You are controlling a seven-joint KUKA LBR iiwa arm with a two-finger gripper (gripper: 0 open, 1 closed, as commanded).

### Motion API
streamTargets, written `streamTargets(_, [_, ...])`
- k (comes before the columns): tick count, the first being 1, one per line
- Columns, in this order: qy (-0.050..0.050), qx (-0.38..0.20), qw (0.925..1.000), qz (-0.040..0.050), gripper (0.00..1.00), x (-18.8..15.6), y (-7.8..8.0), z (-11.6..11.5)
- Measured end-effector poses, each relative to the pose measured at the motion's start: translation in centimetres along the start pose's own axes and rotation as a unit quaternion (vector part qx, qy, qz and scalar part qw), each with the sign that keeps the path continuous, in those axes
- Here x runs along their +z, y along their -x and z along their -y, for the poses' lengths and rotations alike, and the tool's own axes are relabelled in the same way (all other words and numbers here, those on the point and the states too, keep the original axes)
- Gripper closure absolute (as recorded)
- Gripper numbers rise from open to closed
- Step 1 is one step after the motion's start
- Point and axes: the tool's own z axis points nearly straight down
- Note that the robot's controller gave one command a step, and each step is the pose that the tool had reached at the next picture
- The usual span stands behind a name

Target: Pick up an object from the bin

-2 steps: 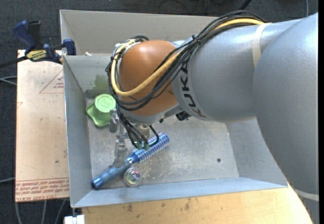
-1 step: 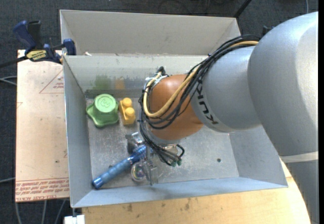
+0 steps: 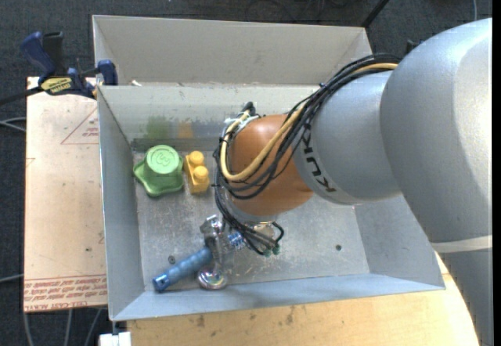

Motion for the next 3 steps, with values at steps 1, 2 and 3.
streamTargets(1, [-0.001, 0.076, 0.9971, -0.0025, 1.0, -0.2, -2.2, 5.9])
streamTargets(2, [0.0, 0.08, 0.9968, 0.0021, 1.0, -17.7, -1.7, -0.6])
streamTargets(3, [-0.001, 0.082, 0.9966, -0.0022, 0.0, -17.3, -1.9, -0.4])
